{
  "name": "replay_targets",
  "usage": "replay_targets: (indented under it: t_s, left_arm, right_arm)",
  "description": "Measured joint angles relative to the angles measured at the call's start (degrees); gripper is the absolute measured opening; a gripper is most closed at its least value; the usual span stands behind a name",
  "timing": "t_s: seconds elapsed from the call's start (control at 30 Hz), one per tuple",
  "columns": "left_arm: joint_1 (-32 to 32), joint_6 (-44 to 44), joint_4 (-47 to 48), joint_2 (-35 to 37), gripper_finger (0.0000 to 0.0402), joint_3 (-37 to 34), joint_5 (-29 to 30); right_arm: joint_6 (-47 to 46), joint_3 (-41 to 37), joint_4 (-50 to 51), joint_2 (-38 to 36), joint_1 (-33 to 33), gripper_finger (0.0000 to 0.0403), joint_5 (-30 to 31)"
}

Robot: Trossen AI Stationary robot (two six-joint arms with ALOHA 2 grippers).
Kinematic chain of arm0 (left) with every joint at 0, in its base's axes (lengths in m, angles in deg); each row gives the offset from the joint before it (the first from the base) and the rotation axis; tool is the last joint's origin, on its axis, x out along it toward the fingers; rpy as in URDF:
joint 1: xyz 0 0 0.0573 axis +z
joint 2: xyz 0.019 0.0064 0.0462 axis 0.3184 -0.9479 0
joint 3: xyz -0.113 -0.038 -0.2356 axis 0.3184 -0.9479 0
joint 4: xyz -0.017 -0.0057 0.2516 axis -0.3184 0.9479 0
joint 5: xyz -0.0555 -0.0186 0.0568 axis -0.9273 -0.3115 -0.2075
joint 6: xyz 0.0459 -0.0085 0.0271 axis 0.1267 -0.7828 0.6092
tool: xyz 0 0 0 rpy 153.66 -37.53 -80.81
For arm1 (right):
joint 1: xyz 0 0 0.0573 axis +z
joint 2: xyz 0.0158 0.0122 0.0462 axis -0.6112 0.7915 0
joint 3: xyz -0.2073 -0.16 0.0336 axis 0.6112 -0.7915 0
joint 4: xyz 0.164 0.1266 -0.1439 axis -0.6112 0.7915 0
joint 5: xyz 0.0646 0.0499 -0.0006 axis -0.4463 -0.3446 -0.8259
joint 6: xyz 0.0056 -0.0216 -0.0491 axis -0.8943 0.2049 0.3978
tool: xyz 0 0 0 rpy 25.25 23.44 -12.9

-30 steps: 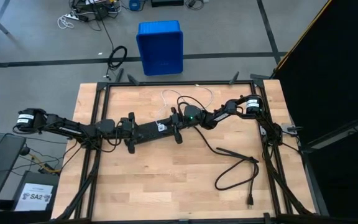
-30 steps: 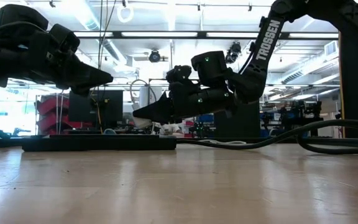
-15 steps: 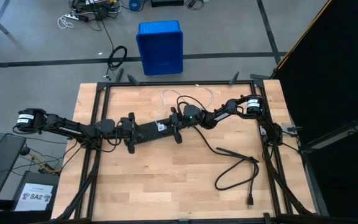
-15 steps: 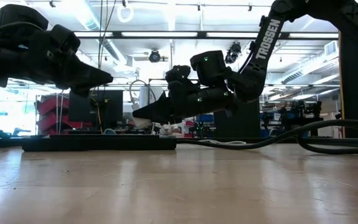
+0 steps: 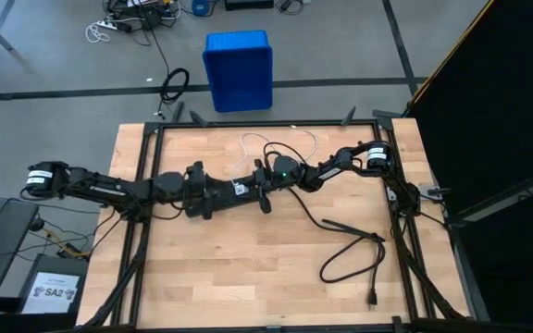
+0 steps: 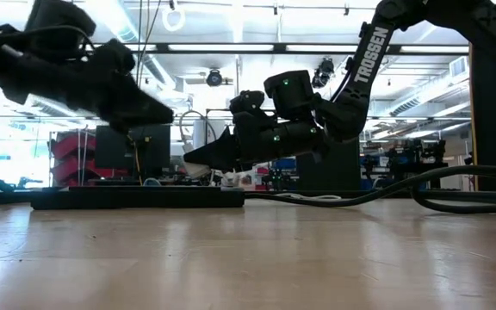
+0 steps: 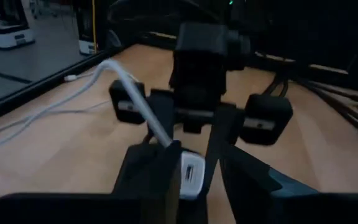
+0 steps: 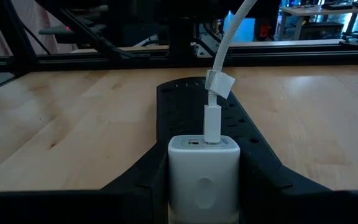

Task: Insert USB
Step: Insert the white charger adapter into the black outlet extension

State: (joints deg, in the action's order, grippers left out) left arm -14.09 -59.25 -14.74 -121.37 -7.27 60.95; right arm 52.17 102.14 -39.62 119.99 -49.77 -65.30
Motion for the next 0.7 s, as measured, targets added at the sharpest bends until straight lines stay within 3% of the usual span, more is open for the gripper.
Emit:
replay_targets:
  t_s: [0.37, 0.53, 0.7]
  left_arm:
    - [0.41, 2.42, 1.16, -15.17, 0.0183, 7.32, -0.32]
    - [0.41, 3.44, 1.16, -19.15, 0.0187, 9.48, -0.29]
    - [0.41, 4.60, 1.53, -19.28, 0.0166, 9.73, -0.35]
  right_arm:
    - [-0.93, -0.07, -0.23, 0.04, 0.00, 0.0112, -0.02]
    - [-1.07, -0.09, -0.05, 0.04, 0.00, 0.0112, -0.05]
    - [-1.11, -0.11, 0.01, 0.04, 0.00, 0.0112, -0.18]
